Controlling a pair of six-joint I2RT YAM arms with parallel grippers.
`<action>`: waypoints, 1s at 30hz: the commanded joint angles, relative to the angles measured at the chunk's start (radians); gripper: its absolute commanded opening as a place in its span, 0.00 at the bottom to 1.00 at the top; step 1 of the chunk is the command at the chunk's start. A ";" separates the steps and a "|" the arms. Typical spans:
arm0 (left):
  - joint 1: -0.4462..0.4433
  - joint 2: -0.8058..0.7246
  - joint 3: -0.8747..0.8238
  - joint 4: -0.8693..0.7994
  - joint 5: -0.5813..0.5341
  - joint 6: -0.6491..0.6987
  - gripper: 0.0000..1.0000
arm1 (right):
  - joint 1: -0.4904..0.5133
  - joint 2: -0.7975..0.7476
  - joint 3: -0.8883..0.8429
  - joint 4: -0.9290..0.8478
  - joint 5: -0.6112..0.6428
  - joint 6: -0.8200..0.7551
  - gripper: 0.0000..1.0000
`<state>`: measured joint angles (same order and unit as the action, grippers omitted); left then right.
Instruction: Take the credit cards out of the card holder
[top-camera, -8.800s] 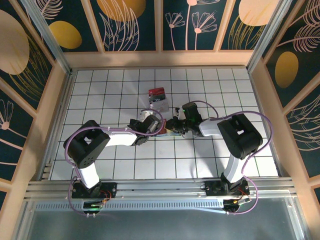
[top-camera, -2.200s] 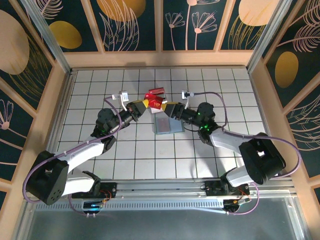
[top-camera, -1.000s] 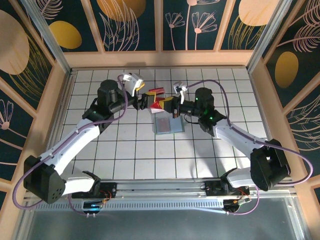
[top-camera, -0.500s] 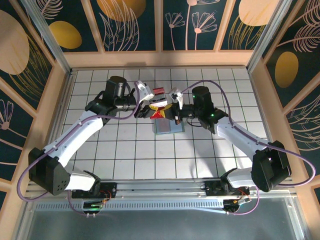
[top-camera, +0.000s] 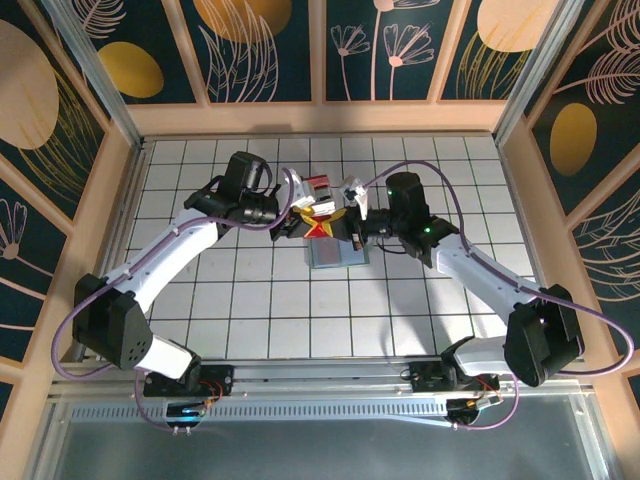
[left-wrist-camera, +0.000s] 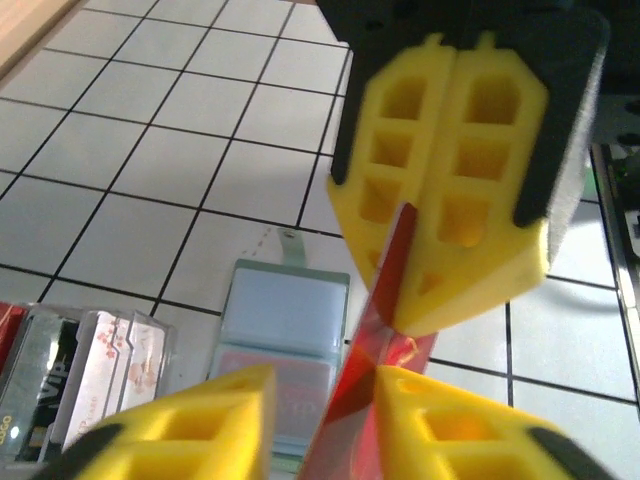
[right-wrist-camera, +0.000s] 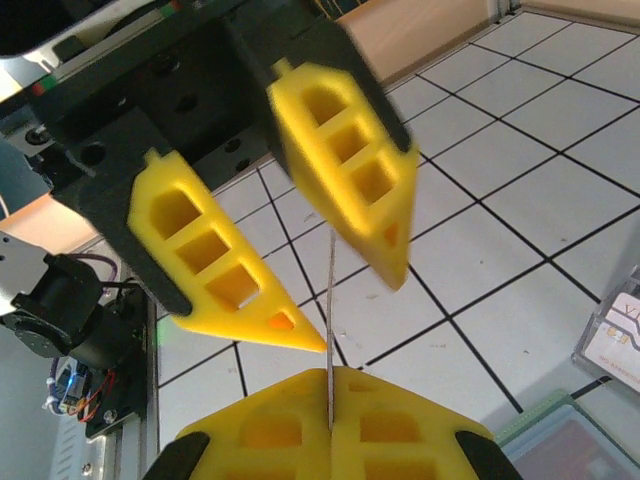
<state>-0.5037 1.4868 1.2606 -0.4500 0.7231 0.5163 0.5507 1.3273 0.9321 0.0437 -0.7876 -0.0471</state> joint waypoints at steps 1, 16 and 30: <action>0.007 0.022 0.029 -0.021 0.029 0.044 0.19 | 0.002 -0.024 0.033 -0.001 -0.023 -0.019 0.00; 0.115 0.172 0.151 -0.027 -0.020 0.204 0.00 | -0.031 -0.121 -0.048 0.095 0.432 0.093 0.37; 0.180 0.645 0.641 -0.225 -0.104 0.473 0.00 | -0.040 -0.188 -0.078 0.085 0.822 0.305 0.57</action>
<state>-0.3305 2.0731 1.8229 -0.5888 0.6197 0.8917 0.5137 1.1442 0.8570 0.1192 -0.0673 0.2001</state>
